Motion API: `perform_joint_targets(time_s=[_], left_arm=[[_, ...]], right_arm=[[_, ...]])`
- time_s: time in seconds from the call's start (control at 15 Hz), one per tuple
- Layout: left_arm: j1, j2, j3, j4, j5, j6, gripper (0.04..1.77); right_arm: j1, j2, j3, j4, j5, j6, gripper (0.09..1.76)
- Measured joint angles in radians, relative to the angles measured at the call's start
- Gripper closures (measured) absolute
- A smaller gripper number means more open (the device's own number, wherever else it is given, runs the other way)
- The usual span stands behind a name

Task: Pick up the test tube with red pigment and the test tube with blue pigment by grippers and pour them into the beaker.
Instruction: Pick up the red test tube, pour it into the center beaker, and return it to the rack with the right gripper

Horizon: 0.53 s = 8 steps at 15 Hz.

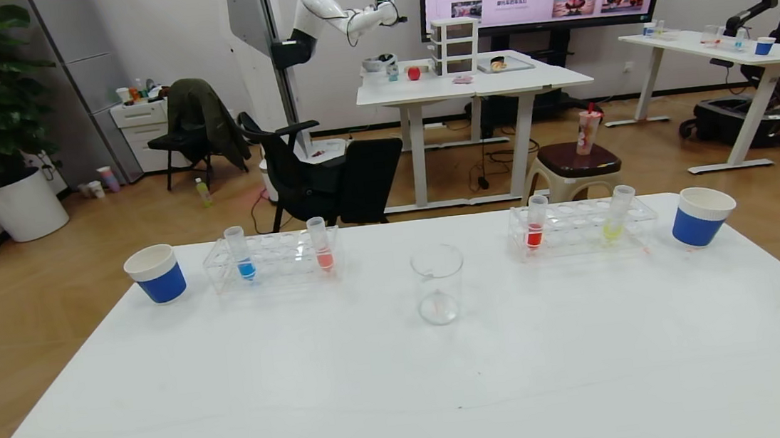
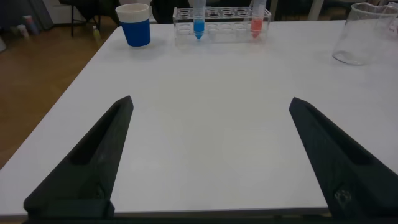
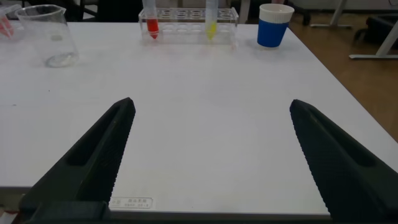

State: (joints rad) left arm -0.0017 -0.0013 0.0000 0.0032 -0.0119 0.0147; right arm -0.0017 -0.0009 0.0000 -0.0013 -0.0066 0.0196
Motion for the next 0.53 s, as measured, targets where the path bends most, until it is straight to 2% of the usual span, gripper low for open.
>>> perform_joint_targets(time_s=[0.53], left_arm=[[0.000,0.000,0.000,0.000,0.000,0.000,0.06]], right_arm=[[0.000,0.000,0.000,0.000,0.002,-0.003,0.11]])
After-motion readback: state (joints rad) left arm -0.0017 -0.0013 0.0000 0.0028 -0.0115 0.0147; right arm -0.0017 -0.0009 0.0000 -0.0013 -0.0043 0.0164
